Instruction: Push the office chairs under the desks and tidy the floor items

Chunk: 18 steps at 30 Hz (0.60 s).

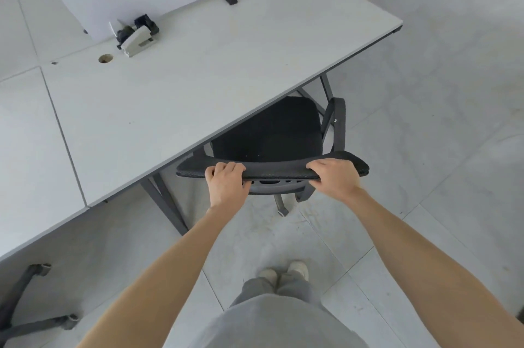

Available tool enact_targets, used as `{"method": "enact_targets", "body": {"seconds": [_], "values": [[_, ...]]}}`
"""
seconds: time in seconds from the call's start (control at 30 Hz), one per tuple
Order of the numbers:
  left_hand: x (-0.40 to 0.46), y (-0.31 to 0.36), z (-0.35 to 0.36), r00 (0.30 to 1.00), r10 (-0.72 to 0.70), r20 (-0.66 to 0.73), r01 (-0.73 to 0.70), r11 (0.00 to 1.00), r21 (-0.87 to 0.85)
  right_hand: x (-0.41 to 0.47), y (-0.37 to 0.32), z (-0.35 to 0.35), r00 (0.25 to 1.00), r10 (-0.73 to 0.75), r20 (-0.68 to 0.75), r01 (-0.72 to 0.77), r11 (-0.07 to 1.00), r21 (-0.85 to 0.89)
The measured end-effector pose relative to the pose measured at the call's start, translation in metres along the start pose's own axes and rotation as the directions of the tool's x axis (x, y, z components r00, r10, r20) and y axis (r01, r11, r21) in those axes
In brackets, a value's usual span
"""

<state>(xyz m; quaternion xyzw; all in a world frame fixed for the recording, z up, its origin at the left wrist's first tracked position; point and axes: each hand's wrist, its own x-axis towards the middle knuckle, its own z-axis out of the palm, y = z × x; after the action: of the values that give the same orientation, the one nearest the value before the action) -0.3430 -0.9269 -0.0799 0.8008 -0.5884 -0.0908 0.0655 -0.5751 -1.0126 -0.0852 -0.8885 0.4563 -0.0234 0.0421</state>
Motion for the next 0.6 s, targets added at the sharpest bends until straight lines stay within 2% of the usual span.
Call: {"method": "enact_targets", "body": {"seconds": [0.1, 0.2, 0.27, 0.33, 0.4, 0.47, 0.53, 0.6], "values": [[-0.007, 0.002, 0.000, 1.000, 0.012, 0.006, -0.012, 1.000, 0.018, -0.005, -0.001, 0.003, 1.000, 0.025, 0.007, -0.025, 0.998, 0.061], [-0.009, 0.000, -0.006, 0.998, 0.046, 0.042, -0.046, 0.999, -0.015, -0.014, -0.005, 0.000, 0.998, 0.014, -0.066, -0.004, 0.989, 0.149], [-0.011, 0.001, -0.013, 0.987, 0.145, 0.069, -0.134, 0.981, -0.142, -0.031, -0.008, -0.003, 0.990, 0.040, -0.139, -0.007, 0.973, 0.231], [-0.020, 0.011, -0.024, 0.962, 0.272, 0.036, -0.245, 0.912, -0.328, -0.055, -0.011, -0.011, 0.971, 0.176, -0.160, -0.098, 0.909, 0.406], [-0.040, 0.027, -0.033, 0.961, 0.275, -0.011, -0.242, 0.828, -0.506, -0.085, -0.018, -0.020, 0.927, 0.368, -0.075, -0.257, 0.765, 0.590], [-0.064, 0.044, -0.027, 0.975, 0.222, 0.018, -0.153, 0.728, -0.669, -0.120, -0.026, -0.021, 0.852, 0.524, 0.003, -0.368, 0.595, 0.715], [-0.085, 0.065, -0.010, 0.959, 0.207, 0.196, 0.043, 0.577, -0.816, -0.155, -0.032, -0.015, 0.754, 0.652, 0.083, -0.432, 0.397, 0.810], [-0.099, 0.086, 0.010, 0.876, 0.215, 0.431, 0.292, 0.474, -0.831, -0.193, -0.039, -0.003, 0.648, 0.735, 0.200, -0.471, 0.180, 0.864]]}}
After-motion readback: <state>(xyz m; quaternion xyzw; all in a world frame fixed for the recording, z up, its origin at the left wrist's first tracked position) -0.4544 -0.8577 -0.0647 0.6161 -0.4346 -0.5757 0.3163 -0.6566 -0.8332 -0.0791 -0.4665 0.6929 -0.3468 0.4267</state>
